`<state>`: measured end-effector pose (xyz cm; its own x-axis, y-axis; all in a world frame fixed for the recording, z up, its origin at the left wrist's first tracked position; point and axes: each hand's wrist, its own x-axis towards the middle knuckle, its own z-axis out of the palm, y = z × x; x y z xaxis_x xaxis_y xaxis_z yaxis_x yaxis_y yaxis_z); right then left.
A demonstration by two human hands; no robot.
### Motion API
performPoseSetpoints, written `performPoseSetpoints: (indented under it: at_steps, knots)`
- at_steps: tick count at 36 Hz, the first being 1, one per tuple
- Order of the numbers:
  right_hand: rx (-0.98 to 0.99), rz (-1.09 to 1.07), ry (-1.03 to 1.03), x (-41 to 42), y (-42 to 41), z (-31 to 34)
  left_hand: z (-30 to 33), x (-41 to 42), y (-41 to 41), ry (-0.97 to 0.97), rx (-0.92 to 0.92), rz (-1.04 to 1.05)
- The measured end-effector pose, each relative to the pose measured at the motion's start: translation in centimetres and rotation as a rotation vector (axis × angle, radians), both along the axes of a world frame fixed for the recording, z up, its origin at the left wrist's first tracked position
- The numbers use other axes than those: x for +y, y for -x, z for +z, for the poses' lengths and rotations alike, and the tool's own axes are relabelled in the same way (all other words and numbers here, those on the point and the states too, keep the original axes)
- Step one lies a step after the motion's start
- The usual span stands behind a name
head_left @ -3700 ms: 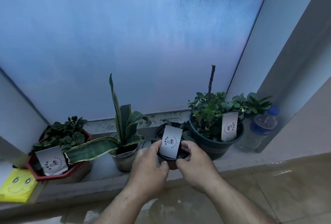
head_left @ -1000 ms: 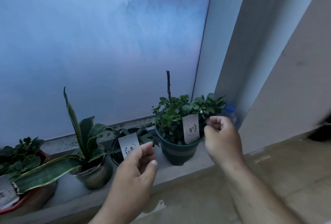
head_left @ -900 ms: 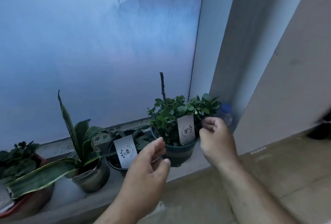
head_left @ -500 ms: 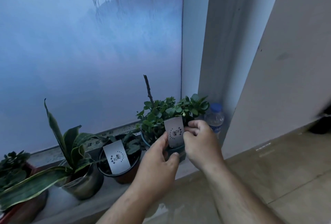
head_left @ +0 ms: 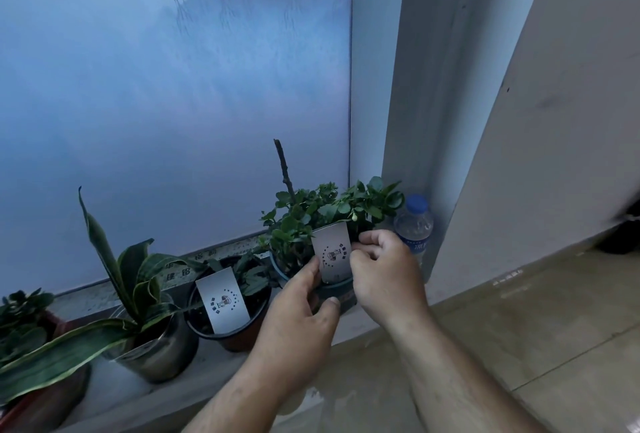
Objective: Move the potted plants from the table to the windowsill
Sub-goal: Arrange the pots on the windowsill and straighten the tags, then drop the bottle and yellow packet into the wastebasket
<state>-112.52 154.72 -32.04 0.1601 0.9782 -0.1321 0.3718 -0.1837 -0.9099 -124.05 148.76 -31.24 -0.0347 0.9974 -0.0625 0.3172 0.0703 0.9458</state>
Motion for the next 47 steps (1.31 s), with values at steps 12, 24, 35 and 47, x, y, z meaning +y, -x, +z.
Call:
performPoseSetpoints:
  at_steps: [12, 24, 35, 47]
  knots:
    - [0.015, -0.001, -0.007, 0.2, -0.3, -0.5, 0.2, -0.5, 0.1, 0.015, 0.028, 0.006]
    - [-0.416, -0.16, -0.452, 2.5, -4.8, 0.6, 0.2, -2.7, 1.0, -0.027, 0.048, 0.163]
    - [-0.662, -0.003, -0.311, 4.3, -5.9, -0.3, 1.0, -3.9, 1.9, -0.035, 0.069, 0.176]
    - [-0.657, 0.076, -0.362, 1.2, -6.5, 5.8, 3.6, -5.4, 4.6, -0.135, -0.007, 0.23]
